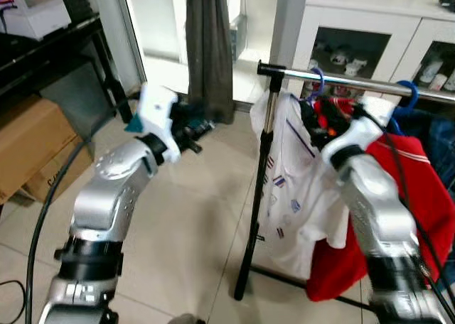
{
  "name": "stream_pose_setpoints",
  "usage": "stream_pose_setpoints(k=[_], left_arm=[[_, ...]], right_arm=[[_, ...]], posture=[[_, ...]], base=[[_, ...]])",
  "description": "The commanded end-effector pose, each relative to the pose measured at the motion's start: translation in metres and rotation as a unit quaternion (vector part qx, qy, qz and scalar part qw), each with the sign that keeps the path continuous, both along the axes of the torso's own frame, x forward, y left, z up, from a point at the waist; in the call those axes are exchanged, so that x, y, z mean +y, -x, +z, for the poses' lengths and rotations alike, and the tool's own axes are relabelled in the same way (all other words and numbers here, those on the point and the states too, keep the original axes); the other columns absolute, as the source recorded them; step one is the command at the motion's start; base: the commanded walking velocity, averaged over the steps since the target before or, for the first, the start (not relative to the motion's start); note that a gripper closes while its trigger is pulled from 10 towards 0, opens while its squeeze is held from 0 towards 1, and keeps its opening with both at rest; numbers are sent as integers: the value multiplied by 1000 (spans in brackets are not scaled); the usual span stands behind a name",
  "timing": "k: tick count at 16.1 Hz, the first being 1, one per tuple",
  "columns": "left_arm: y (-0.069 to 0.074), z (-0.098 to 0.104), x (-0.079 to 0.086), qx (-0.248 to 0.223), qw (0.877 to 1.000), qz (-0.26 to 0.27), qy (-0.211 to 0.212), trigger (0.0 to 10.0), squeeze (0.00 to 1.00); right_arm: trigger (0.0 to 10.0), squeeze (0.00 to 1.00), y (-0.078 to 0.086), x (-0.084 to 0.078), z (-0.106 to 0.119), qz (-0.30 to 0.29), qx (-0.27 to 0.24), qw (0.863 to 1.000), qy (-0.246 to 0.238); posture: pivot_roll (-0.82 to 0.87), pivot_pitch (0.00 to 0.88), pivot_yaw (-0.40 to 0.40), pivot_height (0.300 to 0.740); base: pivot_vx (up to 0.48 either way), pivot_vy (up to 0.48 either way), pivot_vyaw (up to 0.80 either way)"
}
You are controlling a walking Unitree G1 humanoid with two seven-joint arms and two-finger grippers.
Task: Hang hanger
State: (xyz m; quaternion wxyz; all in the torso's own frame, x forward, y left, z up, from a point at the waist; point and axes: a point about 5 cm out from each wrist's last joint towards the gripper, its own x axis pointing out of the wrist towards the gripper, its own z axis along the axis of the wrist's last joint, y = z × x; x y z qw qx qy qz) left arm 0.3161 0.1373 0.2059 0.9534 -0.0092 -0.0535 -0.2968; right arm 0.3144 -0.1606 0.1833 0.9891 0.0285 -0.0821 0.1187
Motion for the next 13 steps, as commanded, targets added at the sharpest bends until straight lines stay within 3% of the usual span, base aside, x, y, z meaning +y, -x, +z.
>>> stream_pose_setpoints(k=[1, 3, 5, 11, 13], left_arm=[[1, 0, 4, -4, 999, 31, 7, 10000, 0], [2, -10, 7, -3, 997, 79, -4, 10000, 0], [1, -11, 4, -9, 995, 99, -4, 10000, 0], [3, -14, -4, -18, 995, 98, -27, 10000, 0], [1, -14, -3, -22, 995, 97, -30, 10000, 0]], right_arm=[[10000, 1000, 6, 2, 4, 15, -6, 1000, -13], [10000, 1000, 21, 0, 0, 9, 7, 1000, -26], [10000, 1000, 25, 4, -4, 13, 19, 1000, -12], [10000, 1000, 25, 14, -12, 19, 41, 999, -16], [10000, 1000, 24, 14, -17, -7, 54, 998, -24]], posture=[[-49, 0, 63, 740], [-49, 0, 49, 740], [-46, 0, 43, 740], [-33, 0, 30, 740], [-32, 0, 28, 740]], base=[[0, 0, 0], [0, 0, 0], [0, -127, 0], [0, -469, 800], [0, -480, 0]])
